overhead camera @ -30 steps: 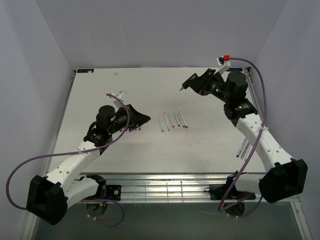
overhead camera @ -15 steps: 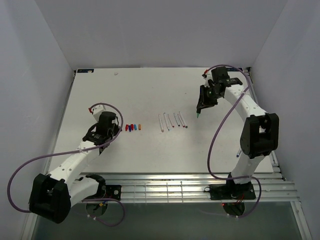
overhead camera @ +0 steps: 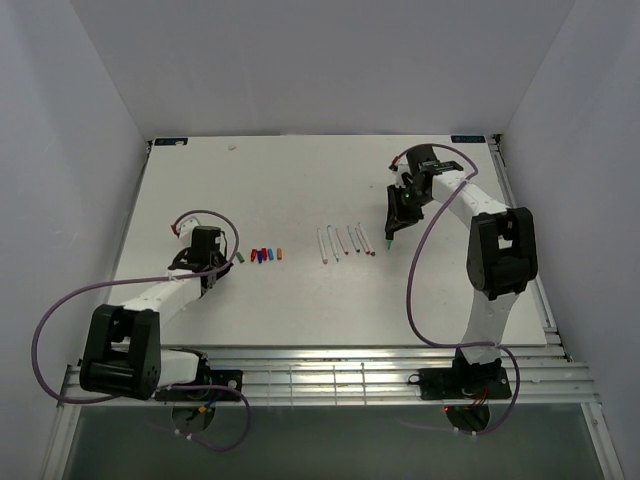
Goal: Open the pen caps
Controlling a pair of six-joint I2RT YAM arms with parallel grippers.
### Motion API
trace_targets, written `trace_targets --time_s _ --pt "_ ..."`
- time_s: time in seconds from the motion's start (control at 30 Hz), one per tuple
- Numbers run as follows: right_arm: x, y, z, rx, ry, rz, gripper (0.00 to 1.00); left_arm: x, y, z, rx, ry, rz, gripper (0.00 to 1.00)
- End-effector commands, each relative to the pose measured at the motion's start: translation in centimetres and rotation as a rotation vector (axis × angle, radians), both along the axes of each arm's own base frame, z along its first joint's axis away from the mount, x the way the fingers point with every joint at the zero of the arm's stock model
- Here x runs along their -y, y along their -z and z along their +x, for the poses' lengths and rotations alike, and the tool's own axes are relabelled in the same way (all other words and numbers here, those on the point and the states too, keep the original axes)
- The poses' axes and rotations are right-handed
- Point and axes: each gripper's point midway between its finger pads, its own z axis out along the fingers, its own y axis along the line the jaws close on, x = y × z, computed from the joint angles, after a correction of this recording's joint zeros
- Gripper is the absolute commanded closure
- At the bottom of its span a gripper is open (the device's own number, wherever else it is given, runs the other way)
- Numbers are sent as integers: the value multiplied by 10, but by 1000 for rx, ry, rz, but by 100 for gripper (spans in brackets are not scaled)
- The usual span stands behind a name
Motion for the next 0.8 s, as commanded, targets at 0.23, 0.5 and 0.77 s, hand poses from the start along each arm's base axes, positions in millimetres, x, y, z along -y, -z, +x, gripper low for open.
trace_targets --time_s 0.23,0.5,0.77 --pt "-20 28 3 -9 -29 83 83 25 21 39 26 91 -129 100" --pt "-32 46 0 -31 -49 113 73 33 40 43 -12 115 -160 90" --pt "-38 49 3 -7 -54 128 51 39 37 39 2 128 -198 74"
